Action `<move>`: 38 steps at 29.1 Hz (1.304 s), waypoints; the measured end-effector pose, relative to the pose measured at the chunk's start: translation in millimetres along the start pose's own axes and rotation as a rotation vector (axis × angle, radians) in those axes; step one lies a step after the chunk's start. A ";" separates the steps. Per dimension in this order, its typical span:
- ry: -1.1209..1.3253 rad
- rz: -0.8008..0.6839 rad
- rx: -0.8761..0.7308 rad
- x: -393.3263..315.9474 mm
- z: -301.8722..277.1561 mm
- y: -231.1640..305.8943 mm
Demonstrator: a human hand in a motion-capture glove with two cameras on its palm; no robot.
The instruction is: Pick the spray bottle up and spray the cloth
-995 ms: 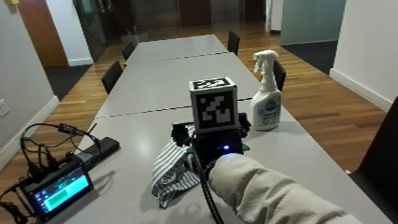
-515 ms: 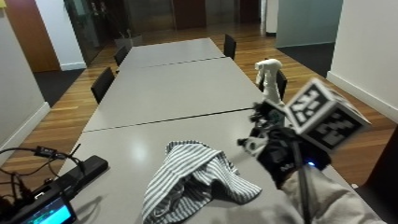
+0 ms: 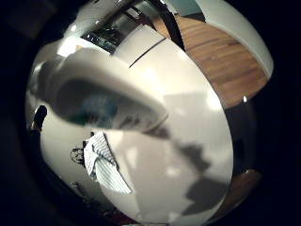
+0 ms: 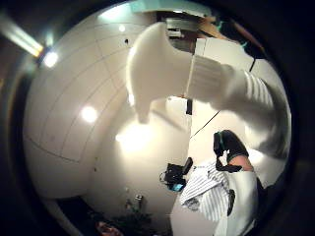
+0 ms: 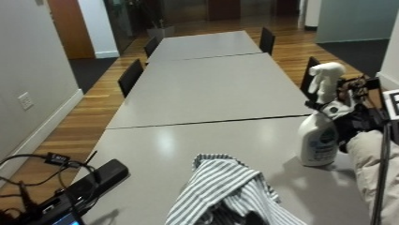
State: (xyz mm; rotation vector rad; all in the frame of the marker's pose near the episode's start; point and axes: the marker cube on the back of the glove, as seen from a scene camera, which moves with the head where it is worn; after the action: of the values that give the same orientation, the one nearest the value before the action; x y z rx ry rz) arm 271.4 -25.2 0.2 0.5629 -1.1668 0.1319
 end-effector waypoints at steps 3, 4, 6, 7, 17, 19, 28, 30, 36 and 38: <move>0.022 -0.050 0.098 -6.4 -27.7 -13.8; 0.021 -0.066 0.131 -10.6 -34.9 -16.9; -0.005 -0.092 0.184 -19.0 -45.0 -20.8; -0.025 -0.105 0.203 -22.8 -49.2 -21.9; -0.020 -0.109 0.409 -11.3 -74.0 -14.8; 0.018 -0.088 0.425 -4.9 -72.6 -12.9; 0.163 -0.089 0.356 -14.5 -37.5 -13.8; 0.337 -0.208 0.309 -49.4 -15.5 -19.4; 0.802 -0.510 0.280 -146.4 34.7 -24.0; 0.927 -0.585 0.297 -172.0 49.0 -17.7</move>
State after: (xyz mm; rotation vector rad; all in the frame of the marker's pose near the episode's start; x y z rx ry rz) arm 168.2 -31.9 -146.8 0.9478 -0.0568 0.0469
